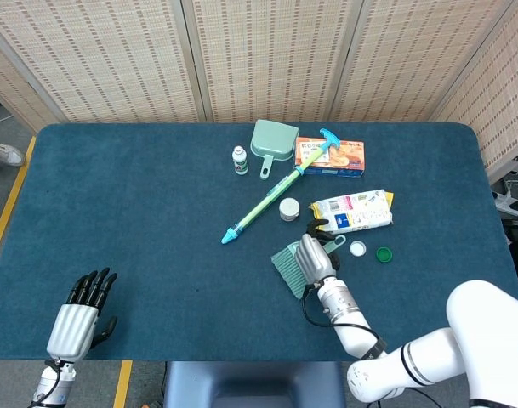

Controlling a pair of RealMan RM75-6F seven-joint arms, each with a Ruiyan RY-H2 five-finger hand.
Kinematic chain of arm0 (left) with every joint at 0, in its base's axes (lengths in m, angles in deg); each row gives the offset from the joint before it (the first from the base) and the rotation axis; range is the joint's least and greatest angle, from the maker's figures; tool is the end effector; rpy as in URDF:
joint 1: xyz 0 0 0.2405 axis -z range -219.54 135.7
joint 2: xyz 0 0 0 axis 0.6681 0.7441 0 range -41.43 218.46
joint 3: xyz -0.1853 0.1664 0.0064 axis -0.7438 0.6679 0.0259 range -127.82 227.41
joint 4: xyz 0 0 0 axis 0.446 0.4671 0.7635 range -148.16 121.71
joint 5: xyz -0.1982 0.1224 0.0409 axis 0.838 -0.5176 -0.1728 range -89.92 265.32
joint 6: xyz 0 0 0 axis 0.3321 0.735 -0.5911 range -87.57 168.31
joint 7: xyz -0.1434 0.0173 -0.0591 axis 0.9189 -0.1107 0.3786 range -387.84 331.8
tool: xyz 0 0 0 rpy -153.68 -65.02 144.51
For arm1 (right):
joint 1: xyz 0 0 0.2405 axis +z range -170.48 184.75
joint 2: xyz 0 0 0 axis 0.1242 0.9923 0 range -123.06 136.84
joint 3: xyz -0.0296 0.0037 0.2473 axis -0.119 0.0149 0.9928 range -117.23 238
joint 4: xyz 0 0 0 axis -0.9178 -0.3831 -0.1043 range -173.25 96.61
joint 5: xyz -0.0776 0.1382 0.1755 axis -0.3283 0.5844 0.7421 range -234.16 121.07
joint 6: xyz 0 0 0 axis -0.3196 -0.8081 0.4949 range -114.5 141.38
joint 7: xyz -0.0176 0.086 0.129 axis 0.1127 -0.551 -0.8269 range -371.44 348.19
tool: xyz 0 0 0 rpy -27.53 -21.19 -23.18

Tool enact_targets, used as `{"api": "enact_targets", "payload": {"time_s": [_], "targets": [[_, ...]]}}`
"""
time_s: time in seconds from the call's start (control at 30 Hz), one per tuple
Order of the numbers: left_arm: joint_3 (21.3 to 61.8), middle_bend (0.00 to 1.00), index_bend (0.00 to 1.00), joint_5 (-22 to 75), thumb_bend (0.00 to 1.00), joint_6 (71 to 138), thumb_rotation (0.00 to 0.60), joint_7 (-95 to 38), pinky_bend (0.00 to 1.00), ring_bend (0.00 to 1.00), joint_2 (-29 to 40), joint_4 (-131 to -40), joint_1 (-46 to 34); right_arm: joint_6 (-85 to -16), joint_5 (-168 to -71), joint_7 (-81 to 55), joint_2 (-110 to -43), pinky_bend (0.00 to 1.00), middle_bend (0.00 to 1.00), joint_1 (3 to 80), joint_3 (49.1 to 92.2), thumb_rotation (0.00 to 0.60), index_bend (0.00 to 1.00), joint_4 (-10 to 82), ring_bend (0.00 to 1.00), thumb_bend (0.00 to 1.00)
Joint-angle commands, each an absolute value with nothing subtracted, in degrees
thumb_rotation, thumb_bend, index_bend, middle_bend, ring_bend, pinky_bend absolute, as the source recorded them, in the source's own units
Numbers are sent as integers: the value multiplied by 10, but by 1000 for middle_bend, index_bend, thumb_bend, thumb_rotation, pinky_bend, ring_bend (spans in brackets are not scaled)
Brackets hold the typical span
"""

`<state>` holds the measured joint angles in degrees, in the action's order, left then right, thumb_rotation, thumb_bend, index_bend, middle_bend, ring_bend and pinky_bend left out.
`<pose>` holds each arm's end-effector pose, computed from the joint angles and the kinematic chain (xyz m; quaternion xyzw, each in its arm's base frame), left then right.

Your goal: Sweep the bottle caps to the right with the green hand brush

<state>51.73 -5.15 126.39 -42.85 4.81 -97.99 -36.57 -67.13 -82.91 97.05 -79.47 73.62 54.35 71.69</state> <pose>-0.2751 0.1735 0.0188 -0.6565 -0.3531 -0.3863 0.5433 -0.0887 -0.2967 -0.0395 0.8398 0.1401 -0.0663 0.5203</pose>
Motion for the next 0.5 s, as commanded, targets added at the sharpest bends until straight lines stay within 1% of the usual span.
{"api": "enact_targets", "payload": {"time_s": [0.03,0.23,0.5], "targets": [[517,0,0,-51,365,1264,600,-428,99,0,48,-980,-366,-675,-819,980,-807,353,869,742,539,600,1000,705,545,403],[517,0,0,-51,364,1264,600,-428,99,0,48,-980,-366,-685,-801,991,-818,353,868,744,529,600,1000,692,546,402],[517,0,0,-51,364,1264,600,-428,99,0,48,-980,-366,-692,-781,992,-817,353,868,740,514,600,1000,678,545,403]]}}
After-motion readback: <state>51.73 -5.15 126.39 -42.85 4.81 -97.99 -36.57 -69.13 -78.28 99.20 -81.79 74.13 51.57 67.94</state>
